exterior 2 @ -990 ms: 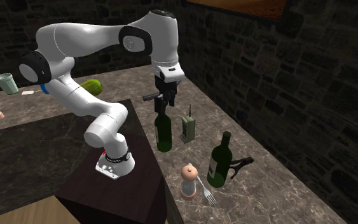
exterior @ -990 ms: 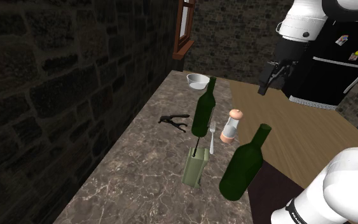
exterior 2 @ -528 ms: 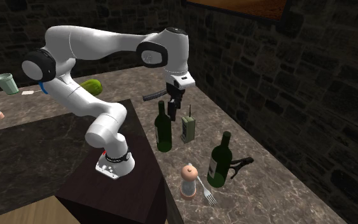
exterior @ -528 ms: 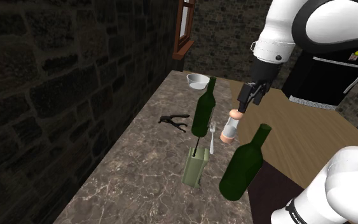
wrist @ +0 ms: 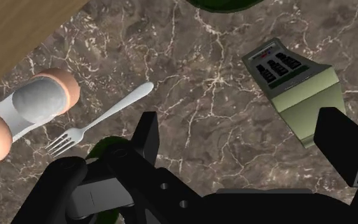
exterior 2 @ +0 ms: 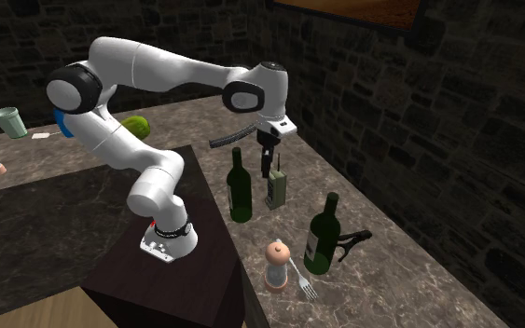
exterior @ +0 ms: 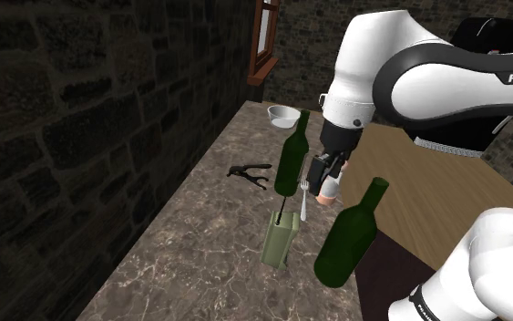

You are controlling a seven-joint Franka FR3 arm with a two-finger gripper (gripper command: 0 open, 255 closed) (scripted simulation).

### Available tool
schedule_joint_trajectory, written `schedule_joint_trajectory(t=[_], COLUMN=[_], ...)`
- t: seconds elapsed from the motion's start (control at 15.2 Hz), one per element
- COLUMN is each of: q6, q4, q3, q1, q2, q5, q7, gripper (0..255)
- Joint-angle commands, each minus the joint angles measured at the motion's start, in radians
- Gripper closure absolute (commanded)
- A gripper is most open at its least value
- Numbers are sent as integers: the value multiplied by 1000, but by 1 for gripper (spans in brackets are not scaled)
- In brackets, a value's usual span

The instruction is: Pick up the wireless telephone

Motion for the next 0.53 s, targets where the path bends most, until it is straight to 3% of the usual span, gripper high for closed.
schedule_joint_trajectory(t=[0.0, 0.46], q6=[49, 183], q4=[-12, -32], q3=[30, 111], q1=[20, 65], q2=[41, 166], q5=[15, 41], q7=[6, 27], gripper=[0, 0])
